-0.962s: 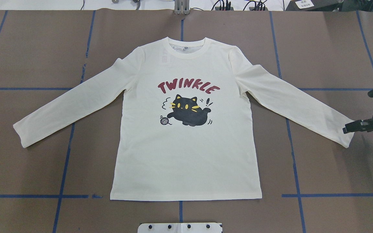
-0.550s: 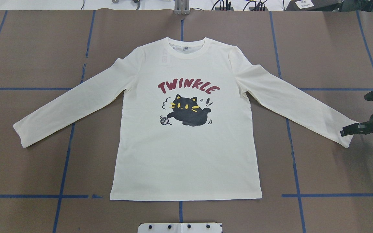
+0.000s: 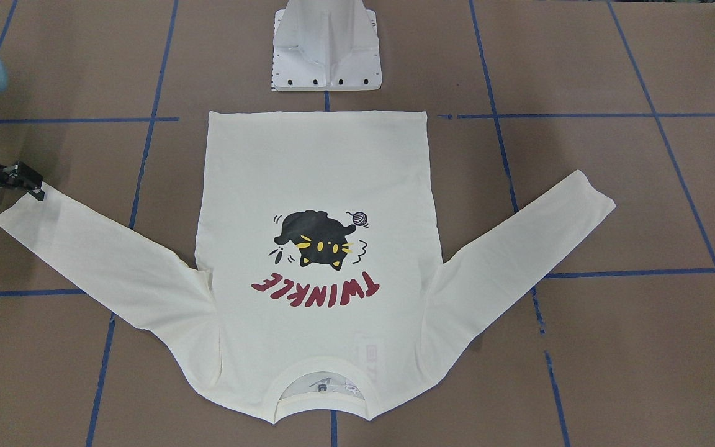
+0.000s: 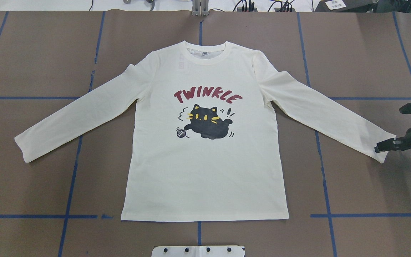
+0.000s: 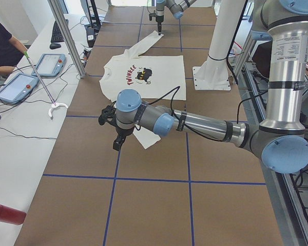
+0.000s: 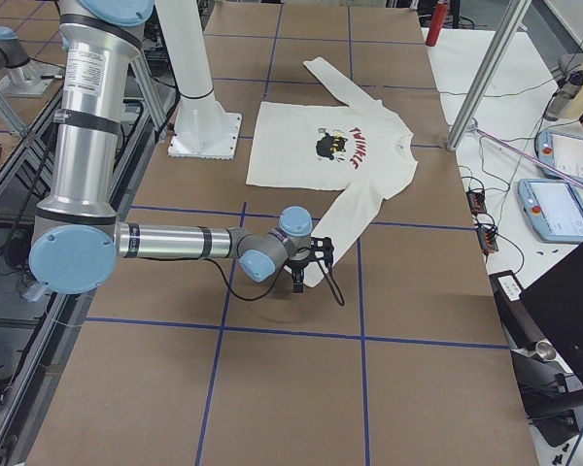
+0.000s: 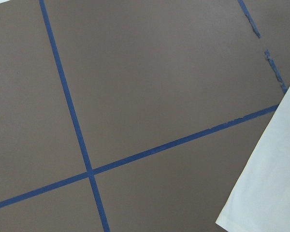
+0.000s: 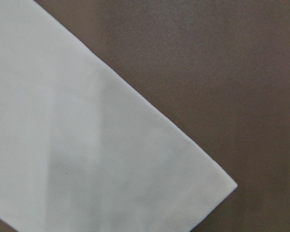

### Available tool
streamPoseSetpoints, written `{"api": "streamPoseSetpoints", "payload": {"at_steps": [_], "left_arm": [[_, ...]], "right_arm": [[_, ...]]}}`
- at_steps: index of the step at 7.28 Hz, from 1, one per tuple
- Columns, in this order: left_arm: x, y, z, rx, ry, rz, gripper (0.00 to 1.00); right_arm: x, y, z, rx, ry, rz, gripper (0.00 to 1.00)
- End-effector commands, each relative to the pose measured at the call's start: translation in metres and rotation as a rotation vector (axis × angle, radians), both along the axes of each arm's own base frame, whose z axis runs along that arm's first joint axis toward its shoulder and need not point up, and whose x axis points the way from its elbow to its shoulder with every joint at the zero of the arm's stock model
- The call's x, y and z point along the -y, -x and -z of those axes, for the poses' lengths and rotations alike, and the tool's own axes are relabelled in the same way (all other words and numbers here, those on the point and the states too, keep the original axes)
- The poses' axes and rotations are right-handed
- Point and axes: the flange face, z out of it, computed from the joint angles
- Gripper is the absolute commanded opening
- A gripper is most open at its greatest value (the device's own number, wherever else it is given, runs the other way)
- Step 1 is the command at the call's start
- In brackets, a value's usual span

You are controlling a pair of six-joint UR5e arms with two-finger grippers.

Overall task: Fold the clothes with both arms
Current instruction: 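Lower the right gripper onto the nearest sleeve cuff and grasp it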

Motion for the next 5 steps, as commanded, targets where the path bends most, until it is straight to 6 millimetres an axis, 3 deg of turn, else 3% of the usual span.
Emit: {"api": "streamPoseSetpoints", "payload": {"at_steps": [1,5], "left_arm": [[0.0007,-0.0001,-0.0028,0.000,0.003,-0.001,1.00],[0.0002,0.0000,-0.0036,0.000,0.005,-0.001,1.00]], "right_arm": [[0.0027,0.0024,0.0040,0.005,-0.003,0.001,0.47],[0.0034,0.0030,0.0109,0.017,-0.006,0.005,0.13]]}}
